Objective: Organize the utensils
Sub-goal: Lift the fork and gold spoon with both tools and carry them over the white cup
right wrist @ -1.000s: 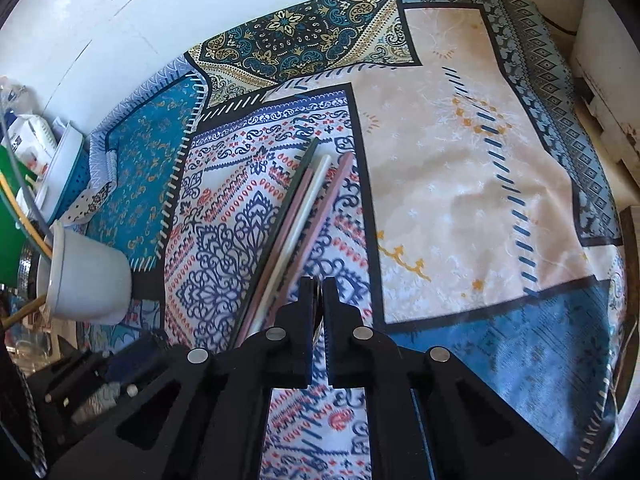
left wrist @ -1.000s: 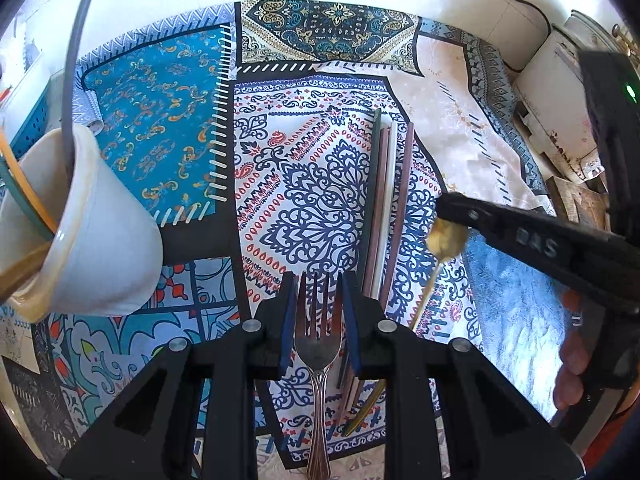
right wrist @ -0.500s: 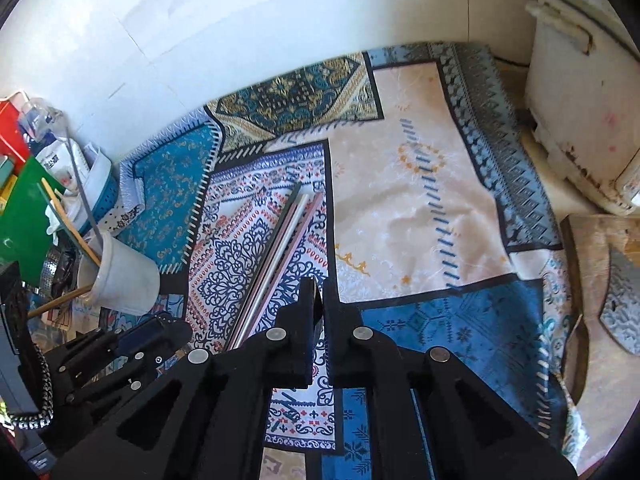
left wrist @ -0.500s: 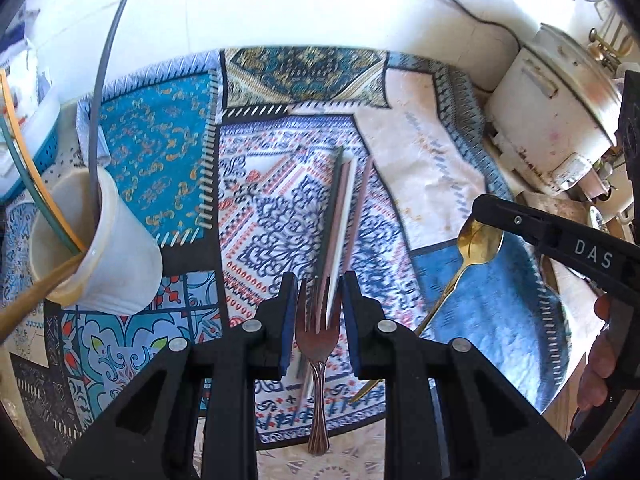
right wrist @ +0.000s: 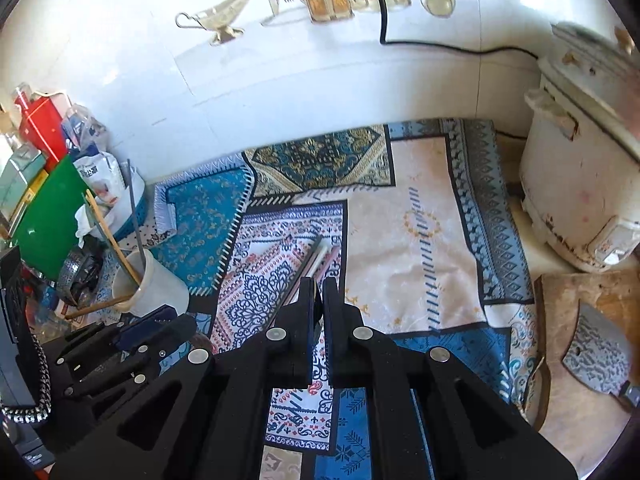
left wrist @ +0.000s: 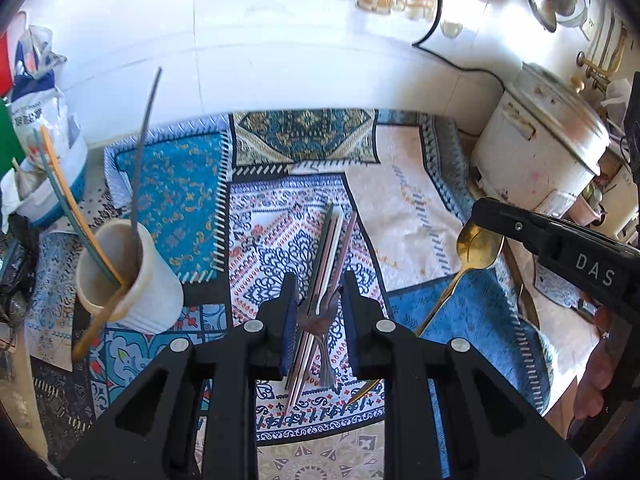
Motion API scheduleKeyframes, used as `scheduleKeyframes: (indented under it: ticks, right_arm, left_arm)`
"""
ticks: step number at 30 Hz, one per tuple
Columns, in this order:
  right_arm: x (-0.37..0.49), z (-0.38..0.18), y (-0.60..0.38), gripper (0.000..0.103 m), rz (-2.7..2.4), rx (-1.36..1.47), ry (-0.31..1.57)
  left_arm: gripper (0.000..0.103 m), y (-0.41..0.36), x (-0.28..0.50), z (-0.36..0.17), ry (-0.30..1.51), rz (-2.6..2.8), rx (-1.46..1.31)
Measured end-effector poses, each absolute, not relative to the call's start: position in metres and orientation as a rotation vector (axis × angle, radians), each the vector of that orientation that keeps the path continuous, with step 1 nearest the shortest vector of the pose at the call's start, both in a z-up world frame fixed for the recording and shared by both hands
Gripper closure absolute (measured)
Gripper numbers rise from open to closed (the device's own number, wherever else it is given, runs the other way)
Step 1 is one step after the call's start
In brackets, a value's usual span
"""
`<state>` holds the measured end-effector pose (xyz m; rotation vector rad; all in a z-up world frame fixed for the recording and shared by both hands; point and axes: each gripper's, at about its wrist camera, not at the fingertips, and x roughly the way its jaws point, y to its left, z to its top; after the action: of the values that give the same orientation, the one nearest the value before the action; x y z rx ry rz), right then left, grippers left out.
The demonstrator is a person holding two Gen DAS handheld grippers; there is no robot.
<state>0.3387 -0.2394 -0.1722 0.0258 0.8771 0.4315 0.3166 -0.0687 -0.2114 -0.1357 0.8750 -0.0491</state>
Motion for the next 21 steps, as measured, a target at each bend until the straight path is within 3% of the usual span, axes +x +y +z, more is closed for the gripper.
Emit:
scheduleKeyframes:
  ticks: [21]
  right_arm:
    - [0.341,-0.094,-0.226,0.099,0.483,-0.023,0.644]
  left_arm:
    - [0.084,-0.050,0.306,-0.121,0.669,0.027,-0.098]
